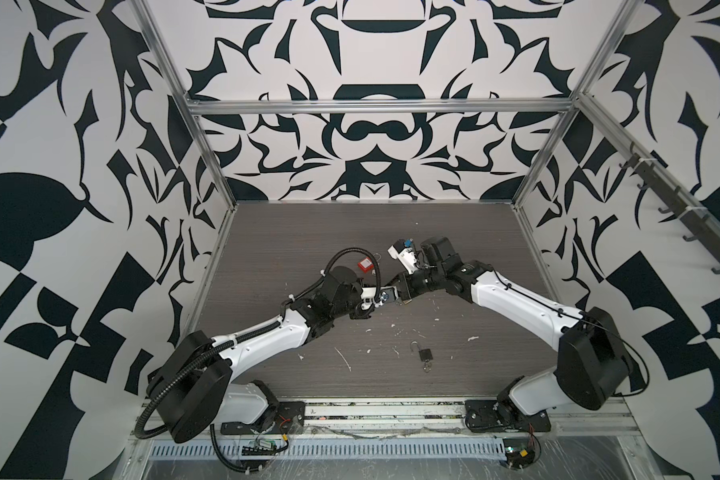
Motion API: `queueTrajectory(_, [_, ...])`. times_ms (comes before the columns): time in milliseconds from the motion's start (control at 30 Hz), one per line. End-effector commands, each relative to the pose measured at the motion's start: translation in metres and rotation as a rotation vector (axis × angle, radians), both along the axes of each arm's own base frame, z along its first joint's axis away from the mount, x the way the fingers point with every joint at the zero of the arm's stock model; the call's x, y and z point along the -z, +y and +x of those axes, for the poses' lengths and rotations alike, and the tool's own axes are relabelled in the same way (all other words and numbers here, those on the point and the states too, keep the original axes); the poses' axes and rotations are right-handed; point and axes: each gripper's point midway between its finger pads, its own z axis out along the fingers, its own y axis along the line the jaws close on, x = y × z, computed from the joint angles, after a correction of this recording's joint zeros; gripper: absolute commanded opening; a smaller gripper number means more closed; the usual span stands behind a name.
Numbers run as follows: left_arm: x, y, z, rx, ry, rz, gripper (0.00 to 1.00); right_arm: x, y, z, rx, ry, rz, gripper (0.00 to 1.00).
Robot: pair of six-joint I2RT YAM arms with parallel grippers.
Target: Lock with the key
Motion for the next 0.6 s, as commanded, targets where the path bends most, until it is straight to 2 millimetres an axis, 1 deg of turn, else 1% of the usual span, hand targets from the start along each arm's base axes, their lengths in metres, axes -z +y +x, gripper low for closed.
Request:
queueTrajectory(0, [-0.069,-0.031,-0.006,0.105,-0.131,-0.207,0.0,-0.007,0.017,-0.013,-0.077,0.011,0.045,0.0])
queueTrajectory(167, [-0.088,-0.033,-0.012,0.121,-0.119,-0.268,0.0,0.001,0.017,-0.013,-0.076,0.015,0.033,0.0])
queueTrajectory(433, [-0.111,-0.039,-0.014,0.143,-0.099,-0.331,0.0,0.019,0.02,-0.017,-0.079,0.041,0.021,0.0])
queueTrajectory(467, [-0.128,-0.036,-0.019,0.151,-0.127,-0.359,0.0,0.021,0.02,-0.016,-0.075,0.042,0.019,0.0])
queueTrajectory(567, [-0.139,-0.036,-0.019,0.154,-0.148,-0.381,0.0,0.028,0.021,-0.016,-0.071,0.063,0.018,0.0])
